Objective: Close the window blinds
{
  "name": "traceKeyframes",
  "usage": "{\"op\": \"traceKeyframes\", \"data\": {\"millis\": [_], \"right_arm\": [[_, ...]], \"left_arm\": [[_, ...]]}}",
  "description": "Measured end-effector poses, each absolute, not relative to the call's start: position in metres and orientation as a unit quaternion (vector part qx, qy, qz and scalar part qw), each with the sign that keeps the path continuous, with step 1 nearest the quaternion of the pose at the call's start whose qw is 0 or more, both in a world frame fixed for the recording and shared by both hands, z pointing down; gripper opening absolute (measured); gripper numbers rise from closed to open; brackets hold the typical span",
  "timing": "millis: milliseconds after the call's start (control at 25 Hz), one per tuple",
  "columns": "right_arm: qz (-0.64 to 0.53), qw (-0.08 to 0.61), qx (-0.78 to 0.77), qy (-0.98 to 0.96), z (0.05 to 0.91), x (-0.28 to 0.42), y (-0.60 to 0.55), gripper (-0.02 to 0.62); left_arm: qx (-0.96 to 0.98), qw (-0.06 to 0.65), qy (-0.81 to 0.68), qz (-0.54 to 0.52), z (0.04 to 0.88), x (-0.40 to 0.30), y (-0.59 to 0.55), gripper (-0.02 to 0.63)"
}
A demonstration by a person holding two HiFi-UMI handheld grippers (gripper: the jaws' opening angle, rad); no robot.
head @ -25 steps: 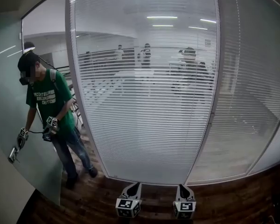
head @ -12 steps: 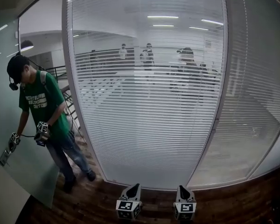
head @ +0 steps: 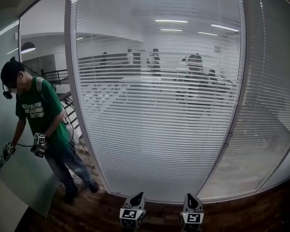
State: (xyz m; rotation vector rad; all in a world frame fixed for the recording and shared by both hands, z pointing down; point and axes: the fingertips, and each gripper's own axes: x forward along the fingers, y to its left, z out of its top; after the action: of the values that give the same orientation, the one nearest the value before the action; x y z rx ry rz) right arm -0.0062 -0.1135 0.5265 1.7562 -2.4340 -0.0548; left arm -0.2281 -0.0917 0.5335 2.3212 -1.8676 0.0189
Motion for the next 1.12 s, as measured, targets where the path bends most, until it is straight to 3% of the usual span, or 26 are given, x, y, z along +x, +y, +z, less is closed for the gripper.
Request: {"op": "traceKeyframes", "data": {"millis": [520, 1120], "right_arm": [[-0.009, 0.078, 0.607, -0.791, 0.524, -0.035, -0.134, 0.003], [-0.003, 0.068, 0.603, -0.795, 0.514, -0.025, -0.151, 0.003]], "left_arm": [[0.801, 0.092, -0.592, 0.011, 0.534, -0.256, -0.127, -0.005], [0.81, 0.091, -0.579, -0.002, 0.529, -0.23, -0.148, -0.005]]}}
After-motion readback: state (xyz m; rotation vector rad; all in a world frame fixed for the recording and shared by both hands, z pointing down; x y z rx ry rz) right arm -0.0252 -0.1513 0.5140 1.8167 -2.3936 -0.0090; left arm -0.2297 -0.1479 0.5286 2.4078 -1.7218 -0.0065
